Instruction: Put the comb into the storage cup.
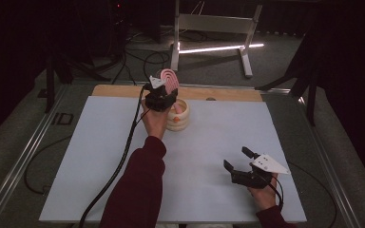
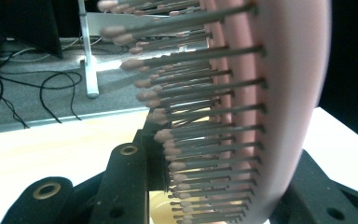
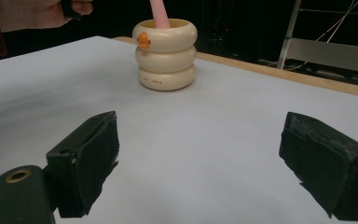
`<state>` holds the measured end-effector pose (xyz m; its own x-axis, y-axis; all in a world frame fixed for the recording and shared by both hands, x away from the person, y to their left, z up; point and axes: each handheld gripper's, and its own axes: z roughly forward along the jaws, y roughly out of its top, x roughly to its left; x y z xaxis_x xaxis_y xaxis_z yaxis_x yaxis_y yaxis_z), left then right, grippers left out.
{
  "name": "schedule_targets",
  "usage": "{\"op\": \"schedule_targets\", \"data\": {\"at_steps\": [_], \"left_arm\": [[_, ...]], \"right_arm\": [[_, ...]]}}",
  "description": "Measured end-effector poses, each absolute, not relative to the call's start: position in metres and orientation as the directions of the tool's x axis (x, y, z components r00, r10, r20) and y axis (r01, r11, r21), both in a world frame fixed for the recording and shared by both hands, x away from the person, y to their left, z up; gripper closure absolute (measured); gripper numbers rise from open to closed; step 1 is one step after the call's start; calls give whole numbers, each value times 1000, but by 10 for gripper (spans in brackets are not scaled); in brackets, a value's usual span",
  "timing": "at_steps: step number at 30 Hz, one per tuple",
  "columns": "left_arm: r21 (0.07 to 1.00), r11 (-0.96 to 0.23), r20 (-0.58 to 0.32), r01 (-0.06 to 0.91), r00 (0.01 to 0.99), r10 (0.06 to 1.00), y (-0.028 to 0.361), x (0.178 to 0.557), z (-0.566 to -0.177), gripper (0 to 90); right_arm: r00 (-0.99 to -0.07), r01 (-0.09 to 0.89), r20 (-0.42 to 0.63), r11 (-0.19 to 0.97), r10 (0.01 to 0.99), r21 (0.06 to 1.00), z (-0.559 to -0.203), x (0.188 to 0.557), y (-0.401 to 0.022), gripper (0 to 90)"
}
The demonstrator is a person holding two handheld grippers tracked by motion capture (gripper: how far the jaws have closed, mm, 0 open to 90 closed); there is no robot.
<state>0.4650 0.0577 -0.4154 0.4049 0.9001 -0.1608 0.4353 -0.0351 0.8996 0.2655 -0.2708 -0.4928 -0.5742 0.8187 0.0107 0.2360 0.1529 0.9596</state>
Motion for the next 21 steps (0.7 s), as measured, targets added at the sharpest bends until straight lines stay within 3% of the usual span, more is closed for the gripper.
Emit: {"op": "schedule_targets", "data": {"at_steps": [21], "left_arm": [[891,-19,-179,454,390,903,56,466,-427,638]], "right_arm": [[-578,237,16,149,816,960,-493,265,-270,116]]}}
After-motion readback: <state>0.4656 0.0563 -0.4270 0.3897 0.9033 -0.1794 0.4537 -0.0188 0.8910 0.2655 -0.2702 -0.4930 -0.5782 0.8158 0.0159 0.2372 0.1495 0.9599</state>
